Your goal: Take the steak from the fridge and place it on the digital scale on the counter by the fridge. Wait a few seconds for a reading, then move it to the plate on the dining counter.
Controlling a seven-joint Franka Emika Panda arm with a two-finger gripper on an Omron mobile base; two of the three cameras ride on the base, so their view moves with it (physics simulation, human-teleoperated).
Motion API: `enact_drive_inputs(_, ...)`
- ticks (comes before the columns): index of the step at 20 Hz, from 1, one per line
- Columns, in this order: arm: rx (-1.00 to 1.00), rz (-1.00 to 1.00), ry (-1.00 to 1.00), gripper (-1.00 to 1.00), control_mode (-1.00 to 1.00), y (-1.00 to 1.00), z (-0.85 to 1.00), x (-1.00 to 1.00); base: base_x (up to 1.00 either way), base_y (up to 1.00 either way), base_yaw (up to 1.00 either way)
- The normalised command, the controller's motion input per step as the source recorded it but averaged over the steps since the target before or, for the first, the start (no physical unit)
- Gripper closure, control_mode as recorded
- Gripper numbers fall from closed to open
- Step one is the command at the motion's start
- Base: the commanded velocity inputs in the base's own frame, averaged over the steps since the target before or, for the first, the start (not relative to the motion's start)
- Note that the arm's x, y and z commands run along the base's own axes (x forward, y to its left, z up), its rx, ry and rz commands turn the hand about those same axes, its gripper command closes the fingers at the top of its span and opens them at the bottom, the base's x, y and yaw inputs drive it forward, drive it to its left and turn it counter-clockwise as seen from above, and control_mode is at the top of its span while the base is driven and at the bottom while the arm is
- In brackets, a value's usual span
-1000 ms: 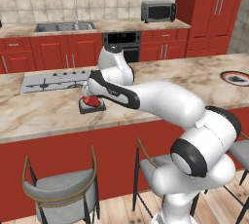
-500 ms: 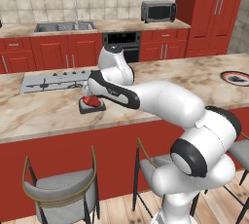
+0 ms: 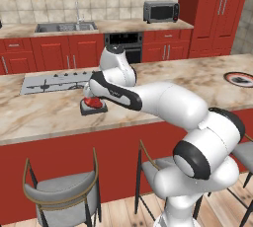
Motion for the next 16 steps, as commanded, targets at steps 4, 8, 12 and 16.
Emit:
enact_drive_inputs(4, 0.00, -0.01, 0.00, -1.00, -1.00, 0.00, 0.00, 0.00, 0.00, 0.00, 0.00)
enact_drive_inputs(8, 0.00, -0.01, 0.00, -1.00, -1.00, 0.00, 0.00, 0.00, 0.00, 0.00, 0.00)
enact_drive_inputs(12, 0.00, -0.01, 0.00, -1.00, -1.00, 0.00, 0.00, 0.00, 0.00, 0.00, 0.00)
enact_drive_inputs(16, 0.00, -0.01, 0.00, -1.00, -1.00, 0.00, 0.00, 0.00, 0.00, 0.00, 0.00)
